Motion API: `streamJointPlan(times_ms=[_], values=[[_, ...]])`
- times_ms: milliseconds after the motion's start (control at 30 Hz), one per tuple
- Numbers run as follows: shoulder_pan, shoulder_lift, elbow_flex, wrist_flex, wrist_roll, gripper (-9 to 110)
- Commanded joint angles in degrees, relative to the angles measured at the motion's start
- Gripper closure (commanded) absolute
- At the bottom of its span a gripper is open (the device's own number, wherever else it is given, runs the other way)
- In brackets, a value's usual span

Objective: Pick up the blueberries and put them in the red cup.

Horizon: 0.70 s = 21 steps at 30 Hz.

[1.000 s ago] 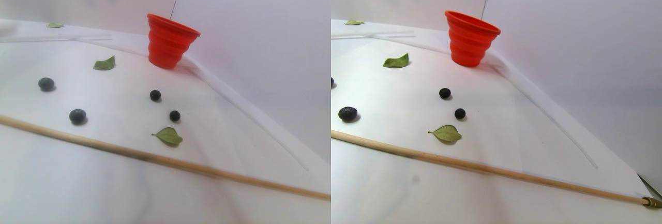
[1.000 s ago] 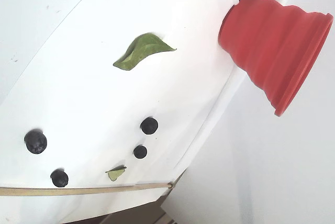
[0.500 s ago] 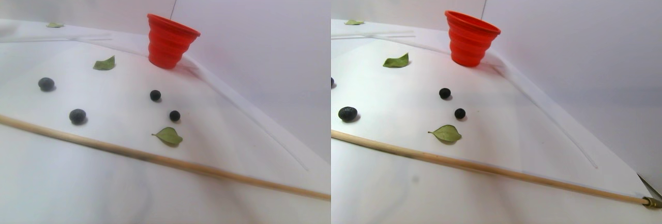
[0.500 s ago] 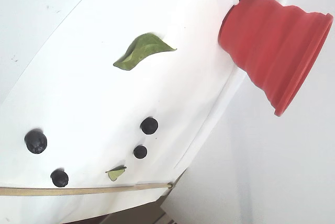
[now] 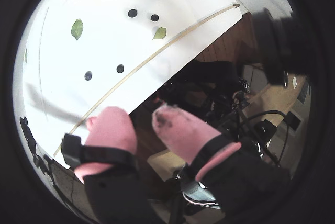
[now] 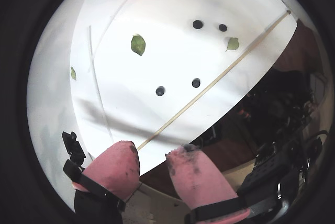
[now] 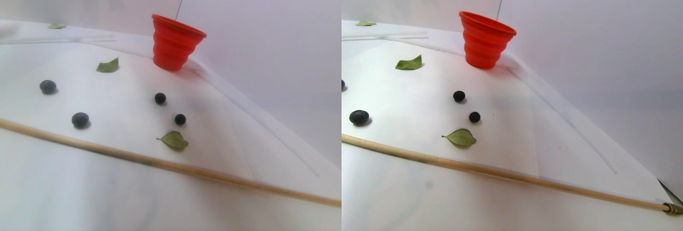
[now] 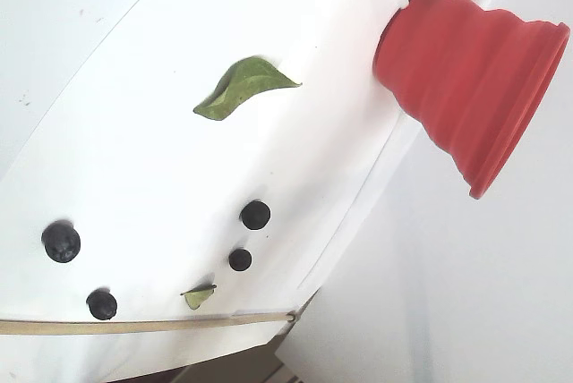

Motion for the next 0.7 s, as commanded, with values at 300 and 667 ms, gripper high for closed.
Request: streamJointPlan(times_ms=[300, 667], values=[[-2.72, 0.0, 9.76, -5.98, -10.81, 91], [-4.92, -2.2, 17.49, -10.28, -15.91, 90]])
